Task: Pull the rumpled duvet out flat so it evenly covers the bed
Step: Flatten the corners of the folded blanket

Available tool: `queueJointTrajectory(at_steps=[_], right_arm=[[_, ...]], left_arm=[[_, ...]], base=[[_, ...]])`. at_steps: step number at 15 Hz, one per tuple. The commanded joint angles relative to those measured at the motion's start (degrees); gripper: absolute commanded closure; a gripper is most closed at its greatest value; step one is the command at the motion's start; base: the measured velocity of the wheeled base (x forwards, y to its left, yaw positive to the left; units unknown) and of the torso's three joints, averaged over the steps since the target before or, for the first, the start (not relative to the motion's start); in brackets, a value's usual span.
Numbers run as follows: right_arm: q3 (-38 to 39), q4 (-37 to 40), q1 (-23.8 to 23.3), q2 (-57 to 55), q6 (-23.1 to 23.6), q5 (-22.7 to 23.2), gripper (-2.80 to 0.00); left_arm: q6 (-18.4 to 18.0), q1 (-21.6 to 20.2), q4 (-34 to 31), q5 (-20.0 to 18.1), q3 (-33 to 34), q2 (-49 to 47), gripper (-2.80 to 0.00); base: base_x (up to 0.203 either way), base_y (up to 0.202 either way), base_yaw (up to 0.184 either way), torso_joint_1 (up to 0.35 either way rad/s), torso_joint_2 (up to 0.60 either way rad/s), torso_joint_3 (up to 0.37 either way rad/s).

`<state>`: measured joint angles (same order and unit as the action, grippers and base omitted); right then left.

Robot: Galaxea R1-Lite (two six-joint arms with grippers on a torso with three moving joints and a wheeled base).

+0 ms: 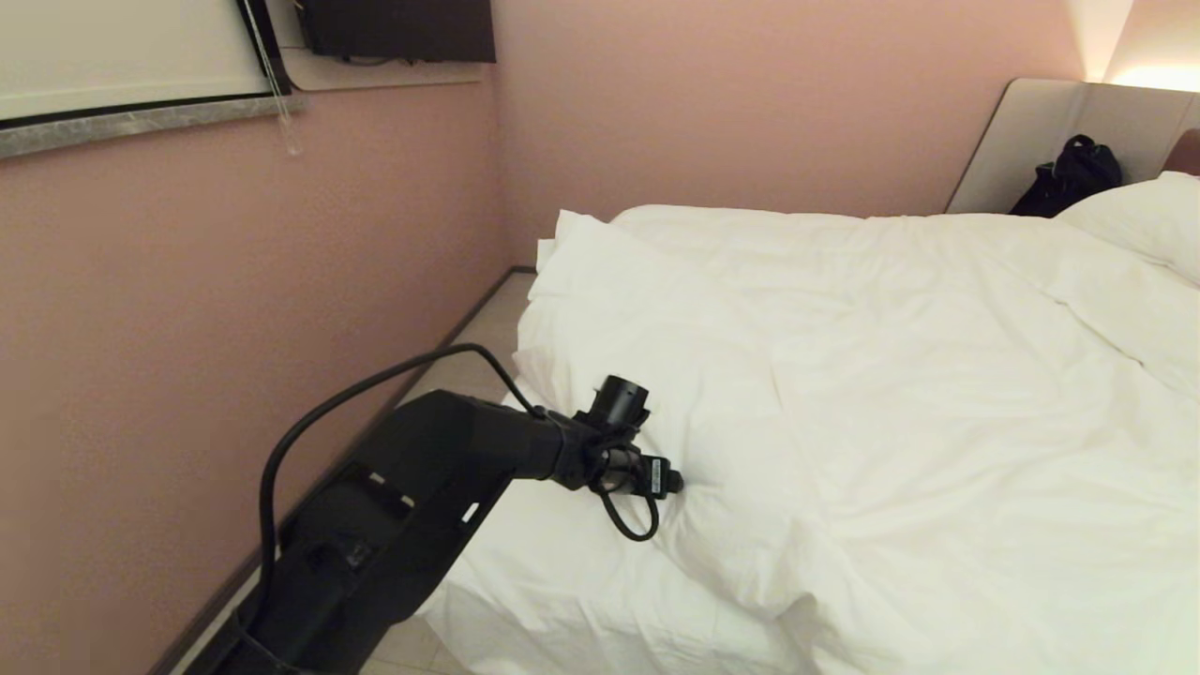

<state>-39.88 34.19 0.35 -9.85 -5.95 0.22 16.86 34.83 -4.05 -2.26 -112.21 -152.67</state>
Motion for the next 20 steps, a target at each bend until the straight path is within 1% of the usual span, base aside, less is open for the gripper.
queueJointTrajectory(at_steps=[1, 2, 4, 6, 8, 10, 13, 14, 15, 16, 20], right_arm=[[0.61, 0.61, -0.27, 2.41, 1.95, -1.41, 0.0], [1.71, 0.55, -0.25, 2.77, 1.95, -2.06, 0.0], [5.0, 0.46, -0.26, 5.73, 2.55, -1.39, 0.0], [10.83, 0.27, -0.27, 9.5, 4.04, -0.8, 0.0], [14.78, -2.35, -0.27, 9.66, 4.97, -0.54, 0.0], [19.69, -9.92, -0.27, 9.67, 5.64, -0.93, 0.0], [30.64, -28.29, -0.27, 9.67, 7.09, -0.98, 0.0], [34.43, -33.15, -0.27, 9.67, 7.51, -0.84, 0.0], [37.24, -36.15, -0.27, 9.67, 8.11, -0.73, 0.0], [39.52, -37.08, -0.27, 9.67, 8.61, -0.54, 0.0], [39.88, -34.14, -0.27, 9.76, 8.89, -0.19, 0.0]], left_arm=[[0.1, -0.02, 0.18, -0.03, -0.02, -0.08, -2.8], [0.12, -0.02, 0.27, -0.03, -0.02, -0.08, -2.8], [0.19, -0.02, 0.36, -0.03, -0.02, 0.01, -2.8], [0.5, -0.02, 0.45, 0.06, -0.02, 0.01, -2.8], [0.63, -0.02, 0.51, -0.03, -0.02, 0.25, -2.8], [0.63, -0.02, 0.62, -0.03, -0.02, 0.27, -2.8], [0.27, -0.02, 0.54, 0.06, -0.02, 0.01, -2.8], [0.1, -0.02, 0.45, 0.06, -0.02, 0.01, -2.8], [0.1, -0.02, 0.37, 0.06, -0.02, -0.08, -2.8], [0.04, -0.02, 0.36, 0.06, -0.02, -0.08, -2.8], [0.01, -0.02, 0.18, 0.06, -0.02, -0.08, -2.8]], base=[[0.0, 0.0, 0.0, 0.0, 0.0, 0.0], [0.0, 0.0, 0.0, 0.0, 0.0, 0.0], [0.0, 0.0, 0.0, 0.0, 0.0, 0.0], [0.0, 0.0, 0.0, 0.0, 0.0, 0.0], [0.0, 0.0, 0.0, 0.0, 0.0, 0.0], [0.0, 0.0, 0.0, 0.0, 0.0, 0.0], [0.0, 0.0, 0.0, 0.0, 0.0, 0.0], [0.0, 0.0, 0.0, 0.0, 0.0, 0.0], [0.0, 0.0, 0.0, 0.0, 0.0, 0.0], [0.0, 0.0, 0.0, 0.0, 0.0, 0.0], [0.0, 0.0, 0.0, 0.0, 0.0, 0.0]])
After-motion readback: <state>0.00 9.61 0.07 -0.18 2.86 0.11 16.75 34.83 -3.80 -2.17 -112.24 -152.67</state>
